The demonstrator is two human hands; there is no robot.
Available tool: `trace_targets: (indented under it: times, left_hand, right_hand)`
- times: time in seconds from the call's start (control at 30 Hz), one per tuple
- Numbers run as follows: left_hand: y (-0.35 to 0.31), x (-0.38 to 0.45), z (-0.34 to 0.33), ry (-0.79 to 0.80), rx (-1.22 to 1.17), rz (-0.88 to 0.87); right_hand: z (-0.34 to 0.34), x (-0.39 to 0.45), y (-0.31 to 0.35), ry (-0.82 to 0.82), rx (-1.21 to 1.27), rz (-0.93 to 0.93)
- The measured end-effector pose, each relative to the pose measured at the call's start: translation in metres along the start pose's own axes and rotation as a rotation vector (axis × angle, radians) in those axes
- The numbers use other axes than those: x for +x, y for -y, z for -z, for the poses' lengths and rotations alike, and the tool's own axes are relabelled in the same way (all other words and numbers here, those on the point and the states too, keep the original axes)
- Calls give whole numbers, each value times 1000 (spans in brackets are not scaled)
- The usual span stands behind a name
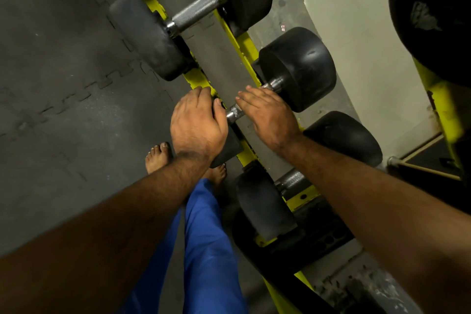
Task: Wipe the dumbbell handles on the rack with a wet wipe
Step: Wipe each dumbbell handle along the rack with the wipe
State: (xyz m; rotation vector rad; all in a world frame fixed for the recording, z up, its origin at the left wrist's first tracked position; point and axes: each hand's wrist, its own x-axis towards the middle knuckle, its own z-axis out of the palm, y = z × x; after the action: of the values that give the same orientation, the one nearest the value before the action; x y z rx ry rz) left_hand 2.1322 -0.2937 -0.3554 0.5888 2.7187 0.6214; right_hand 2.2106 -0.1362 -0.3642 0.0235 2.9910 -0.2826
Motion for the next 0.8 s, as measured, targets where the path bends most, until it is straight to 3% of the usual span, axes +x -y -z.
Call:
trace_targets:
  times: [0.1,0.27,0.37,0.53,0.7,0.8]
  left_hand:
    - [-1,0,1,-3,-1,-5]
    - [-1,0,1,6,6,2]
    - [-1,0,1,1,9,0]
    - [-1,0,1,8,7,1]
    - [-2,0,2,6,1,-3]
    - [-1,0,2,6,-11,-2]
  right_hand:
    - [0,0,0,23,-35,8]
    - [-5,-21,18,205,-221,-17]
    - [-3,-22,9,207,-275,-19]
    - [11,-10,7,279,-250,-251]
    - [13,-9,10,297,-280,-111]
    - [19,-1,9,345,-341,-277]
